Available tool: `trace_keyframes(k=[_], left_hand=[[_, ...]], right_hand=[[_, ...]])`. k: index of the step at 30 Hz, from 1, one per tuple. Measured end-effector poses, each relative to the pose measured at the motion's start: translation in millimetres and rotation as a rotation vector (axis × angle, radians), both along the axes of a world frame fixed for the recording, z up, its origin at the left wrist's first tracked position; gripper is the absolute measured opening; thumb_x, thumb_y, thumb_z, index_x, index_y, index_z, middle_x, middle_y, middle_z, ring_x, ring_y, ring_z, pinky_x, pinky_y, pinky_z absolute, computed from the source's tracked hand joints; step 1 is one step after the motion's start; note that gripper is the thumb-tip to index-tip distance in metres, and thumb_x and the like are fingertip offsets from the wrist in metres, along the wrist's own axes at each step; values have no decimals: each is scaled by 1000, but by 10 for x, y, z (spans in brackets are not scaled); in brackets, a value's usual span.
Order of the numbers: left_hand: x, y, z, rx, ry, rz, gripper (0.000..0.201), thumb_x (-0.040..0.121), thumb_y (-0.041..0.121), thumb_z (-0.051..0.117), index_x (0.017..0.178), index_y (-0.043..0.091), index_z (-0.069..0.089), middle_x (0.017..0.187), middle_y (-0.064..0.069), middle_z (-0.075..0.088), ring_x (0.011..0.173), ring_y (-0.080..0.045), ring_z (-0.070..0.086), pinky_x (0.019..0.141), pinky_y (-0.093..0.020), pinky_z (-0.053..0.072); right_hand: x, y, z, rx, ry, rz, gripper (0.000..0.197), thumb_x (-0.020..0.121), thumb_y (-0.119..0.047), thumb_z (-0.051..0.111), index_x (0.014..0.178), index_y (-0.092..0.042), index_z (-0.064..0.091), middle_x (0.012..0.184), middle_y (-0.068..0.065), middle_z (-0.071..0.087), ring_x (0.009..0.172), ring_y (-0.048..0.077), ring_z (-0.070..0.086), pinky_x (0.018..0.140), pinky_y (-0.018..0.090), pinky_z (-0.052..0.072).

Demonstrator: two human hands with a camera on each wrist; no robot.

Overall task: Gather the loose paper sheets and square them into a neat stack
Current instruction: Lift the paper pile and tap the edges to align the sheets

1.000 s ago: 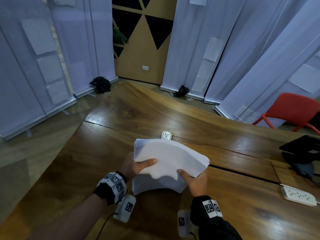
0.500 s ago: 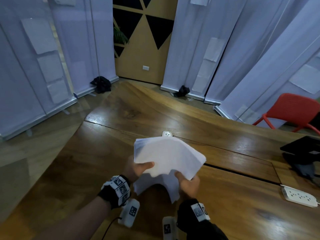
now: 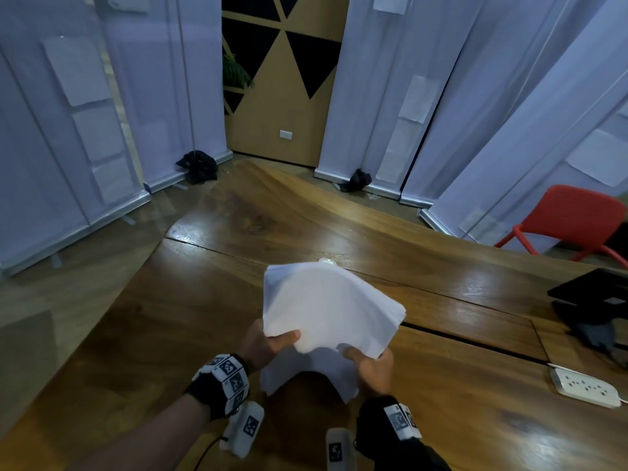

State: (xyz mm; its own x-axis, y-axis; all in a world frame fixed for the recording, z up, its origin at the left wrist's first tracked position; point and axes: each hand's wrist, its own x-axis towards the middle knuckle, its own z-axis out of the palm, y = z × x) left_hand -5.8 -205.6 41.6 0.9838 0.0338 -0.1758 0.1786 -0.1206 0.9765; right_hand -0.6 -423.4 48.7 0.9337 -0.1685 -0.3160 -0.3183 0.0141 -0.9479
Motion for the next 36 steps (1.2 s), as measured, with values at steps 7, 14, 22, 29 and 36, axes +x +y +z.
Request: trace_keyframes(k=[7, 14, 22, 29, 36], left_hand=[[45, 82, 142, 31, 125, -104, 49, 66, 50, 71, 102, 17, 70, 103, -1, 74, 96, -15, 69, 86, -33, 55], [-31, 57, -35, -413, 393, 158, 32, 80, 12, 71, 110, 2, 67, 108, -17, 72, 100, -35, 68, 76, -39, 58], [-238, 92, -922, -425, 646, 330, 45, 84, 22, 68, 119, -4, 57, 124, -27, 60, 112, -44, 59, 101, -58, 44], [-528, 272, -952, -489, 729, 387, 39, 73, 10, 76, 106, -5, 61, 109, -26, 66, 100, -41, 63, 96, -53, 47], [-520, 725, -793, -95, 665, 226, 47, 78, -7, 60, 120, 13, 55, 111, -25, 63, 95, -35, 60, 77, -42, 51]], right_hand=[[10, -169, 116, 59, 7, 49, 31, 69, 2, 77, 98, -8, 68, 93, 2, 74, 94, 23, 66, 69, 29, 48], [-268, -388, -369, 26, 445, 110, 84, 33, -60, 86, 102, -14, 71, 102, 7, 74, 101, 27, 65, 92, 42, 51], [-544, 30, -680, 462, 608, 73, 37, 81, -18, 71, 110, 3, 63, 112, 26, 69, 108, 43, 63, 100, 56, 45], [-591, -175, -845, 189, 621, 81, 45, 56, 8, 76, 100, 10, 66, 101, 25, 71, 100, 47, 64, 93, 60, 48], [-562, -694, -746, 40, 591, 106, 24, 49, 11, 64, 68, -2, 71, 72, 14, 74, 78, 34, 64, 69, 37, 51]])
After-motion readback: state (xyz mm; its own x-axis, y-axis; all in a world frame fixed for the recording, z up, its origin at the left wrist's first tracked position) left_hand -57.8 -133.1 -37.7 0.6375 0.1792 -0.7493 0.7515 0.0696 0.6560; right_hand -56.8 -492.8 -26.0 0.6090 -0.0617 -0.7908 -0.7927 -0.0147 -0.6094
